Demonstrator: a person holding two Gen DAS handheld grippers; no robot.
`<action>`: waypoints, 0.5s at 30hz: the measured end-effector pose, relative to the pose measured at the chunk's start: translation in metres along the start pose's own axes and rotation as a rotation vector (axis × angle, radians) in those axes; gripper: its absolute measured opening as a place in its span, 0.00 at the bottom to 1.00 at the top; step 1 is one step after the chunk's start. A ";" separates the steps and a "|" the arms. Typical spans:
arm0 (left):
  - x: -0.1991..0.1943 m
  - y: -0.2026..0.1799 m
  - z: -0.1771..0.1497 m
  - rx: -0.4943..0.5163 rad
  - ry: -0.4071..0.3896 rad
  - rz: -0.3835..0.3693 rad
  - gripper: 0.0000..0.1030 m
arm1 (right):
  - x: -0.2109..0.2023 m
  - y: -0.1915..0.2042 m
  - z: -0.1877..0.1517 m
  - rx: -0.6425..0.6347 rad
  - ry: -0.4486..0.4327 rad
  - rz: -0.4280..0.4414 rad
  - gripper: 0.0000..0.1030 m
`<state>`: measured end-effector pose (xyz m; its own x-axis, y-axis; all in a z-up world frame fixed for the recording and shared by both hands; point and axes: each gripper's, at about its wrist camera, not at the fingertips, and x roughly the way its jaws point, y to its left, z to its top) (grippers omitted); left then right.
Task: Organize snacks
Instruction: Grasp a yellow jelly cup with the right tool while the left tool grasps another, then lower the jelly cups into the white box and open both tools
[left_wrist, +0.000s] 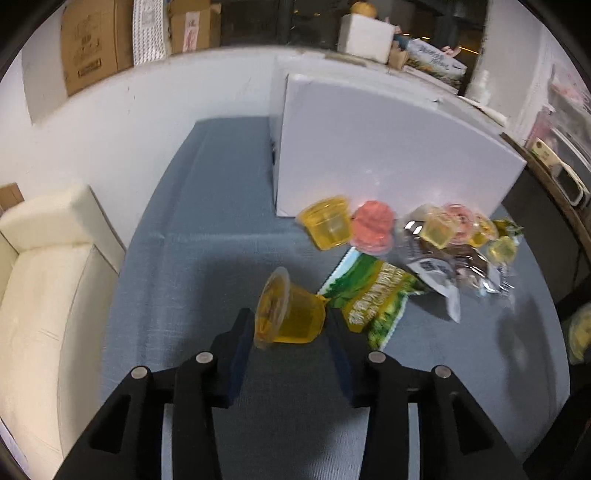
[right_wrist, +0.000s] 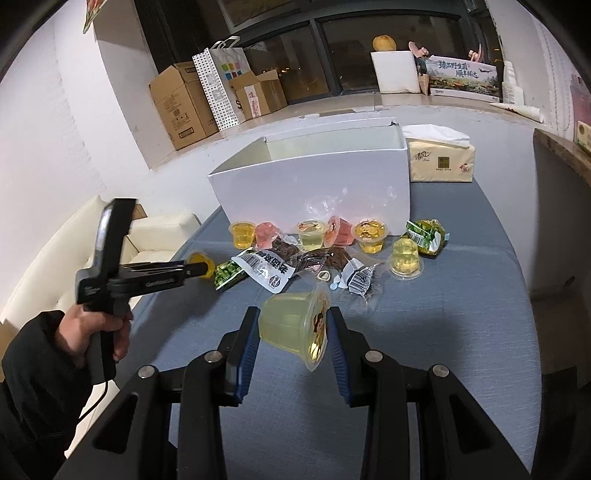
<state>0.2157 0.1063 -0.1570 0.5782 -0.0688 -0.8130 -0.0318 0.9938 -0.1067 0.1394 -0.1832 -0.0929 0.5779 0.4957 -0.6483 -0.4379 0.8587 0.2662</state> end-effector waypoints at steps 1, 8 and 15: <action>0.003 0.000 0.000 0.002 -0.002 0.002 0.43 | -0.001 0.000 0.000 0.000 -0.002 -0.001 0.38; 0.000 -0.003 0.001 0.050 -0.014 -0.020 0.36 | -0.003 -0.004 0.003 0.005 -0.007 0.003 0.38; -0.038 -0.011 0.005 0.053 -0.106 -0.070 0.35 | 0.001 0.007 0.022 -0.029 -0.028 0.026 0.38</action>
<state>0.1986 0.0981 -0.1219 0.6606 -0.1311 -0.7392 0.0532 0.9903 -0.1281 0.1518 -0.1736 -0.0761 0.5852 0.5212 -0.6212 -0.4720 0.8419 0.2617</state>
